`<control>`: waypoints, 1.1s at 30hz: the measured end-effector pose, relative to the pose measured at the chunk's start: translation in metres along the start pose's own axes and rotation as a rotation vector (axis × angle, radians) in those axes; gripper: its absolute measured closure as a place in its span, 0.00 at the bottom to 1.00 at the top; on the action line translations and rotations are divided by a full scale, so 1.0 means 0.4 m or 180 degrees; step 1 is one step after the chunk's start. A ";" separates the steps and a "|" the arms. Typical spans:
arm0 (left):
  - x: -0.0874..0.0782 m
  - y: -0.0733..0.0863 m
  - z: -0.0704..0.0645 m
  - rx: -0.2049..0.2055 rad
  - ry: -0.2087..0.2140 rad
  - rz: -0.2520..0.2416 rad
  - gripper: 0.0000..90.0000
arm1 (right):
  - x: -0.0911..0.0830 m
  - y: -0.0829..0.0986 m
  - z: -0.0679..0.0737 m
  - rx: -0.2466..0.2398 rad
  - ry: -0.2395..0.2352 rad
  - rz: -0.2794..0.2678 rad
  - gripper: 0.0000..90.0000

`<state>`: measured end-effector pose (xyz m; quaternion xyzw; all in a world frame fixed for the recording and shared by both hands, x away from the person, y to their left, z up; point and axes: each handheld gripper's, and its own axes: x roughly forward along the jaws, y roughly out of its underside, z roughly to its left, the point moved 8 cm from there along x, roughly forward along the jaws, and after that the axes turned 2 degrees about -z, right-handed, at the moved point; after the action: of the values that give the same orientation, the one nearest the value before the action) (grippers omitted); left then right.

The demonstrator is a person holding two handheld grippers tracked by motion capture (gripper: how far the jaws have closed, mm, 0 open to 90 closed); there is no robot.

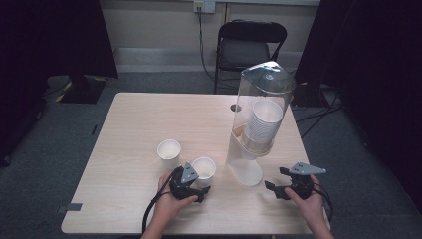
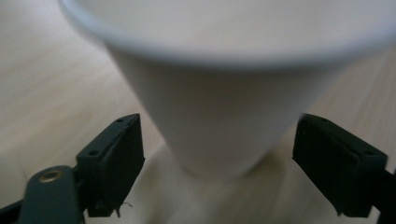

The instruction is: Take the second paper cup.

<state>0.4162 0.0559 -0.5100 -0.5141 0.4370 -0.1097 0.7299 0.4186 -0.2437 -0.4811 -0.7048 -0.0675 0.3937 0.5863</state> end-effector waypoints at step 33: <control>-0.297 0.247 0.210 -0.0253 -0.0204 0.0216 0.21 | 0.005 0.083 -0.032 -0.0274 0.0057 0.0474 0.14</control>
<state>0.3800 0.2277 -0.5236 -0.5308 0.4346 -0.0508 0.7258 0.4159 -0.2622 -0.5113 -0.7359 -0.0266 0.4265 0.5252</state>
